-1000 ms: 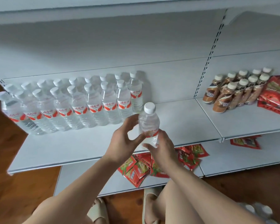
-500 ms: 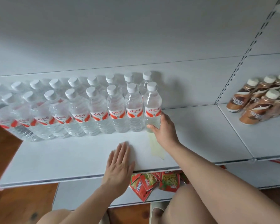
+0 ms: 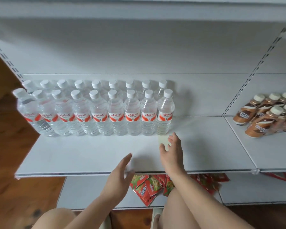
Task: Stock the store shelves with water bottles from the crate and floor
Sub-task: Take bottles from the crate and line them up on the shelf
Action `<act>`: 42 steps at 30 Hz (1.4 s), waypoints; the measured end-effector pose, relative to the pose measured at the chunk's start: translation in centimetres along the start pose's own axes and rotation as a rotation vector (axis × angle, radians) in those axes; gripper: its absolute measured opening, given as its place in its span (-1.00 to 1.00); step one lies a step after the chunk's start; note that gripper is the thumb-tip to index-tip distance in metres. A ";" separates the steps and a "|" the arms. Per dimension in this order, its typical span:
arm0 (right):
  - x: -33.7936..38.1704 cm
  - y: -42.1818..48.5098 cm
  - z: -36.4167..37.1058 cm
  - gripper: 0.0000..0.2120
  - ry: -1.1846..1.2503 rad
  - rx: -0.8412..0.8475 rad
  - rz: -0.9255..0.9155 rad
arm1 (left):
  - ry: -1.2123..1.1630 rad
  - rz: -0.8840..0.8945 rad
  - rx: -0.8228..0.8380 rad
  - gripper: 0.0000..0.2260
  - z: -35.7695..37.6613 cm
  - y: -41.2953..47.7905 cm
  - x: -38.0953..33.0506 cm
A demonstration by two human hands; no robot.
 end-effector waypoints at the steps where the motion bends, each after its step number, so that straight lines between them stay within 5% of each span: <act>1: 0.7 -2.6 0.1 -0.47 0.073 -0.016 -0.043 | -0.080 -0.020 -0.088 -0.59 -0.9 -1.8 0.1; 5: 1.9 -11.7 3.1 -0.72 0.206 0.113 -0.061 | -0.492 -0.256 -0.265 -0.71 -1.4 -8.4 3.4; 9: -2.6 -18.9 6.9 -0.83 0.187 0.360 0.153 | -0.752 -0.585 -0.318 -0.84 0.1 -15.0 7.2; 12: -6.1 -23.3 7.7 -0.87 0.014 0.524 0.236 | -0.693 -0.604 -0.304 -0.88 -0.5 -18.5 7.4; 18: -3.9 -26.0 6.0 -0.93 -0.135 0.650 0.037 | -0.544 -0.479 -0.202 -0.90 -2.4 -22.3 5.8; 22: -1.1 -26.5 5.9 -0.89 -0.119 0.635 -0.133 | -0.465 -0.478 -0.220 -0.88 -2.7 -23.3 5.4; 30: 1.9 -28.7 9.1 -0.84 -0.058 0.783 -0.177 | -0.266 -0.544 -0.239 -0.91 -4.6 -27.6 6.1; 42: 7.5 -40.6 16.7 -0.88 -0.082 1.227 -0.426 | -0.264 -0.803 -0.645 -0.88 -10.7 -41.2 9.9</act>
Point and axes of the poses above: each hand's wrist, its own y-axis towards the middle knuckle, its own z-axis out of the palm, x = y × z, the point moved 6 cm from there along y, towards the middle knuckle, and after that the axes turned 1 degree about y, right-handed, at the moved point
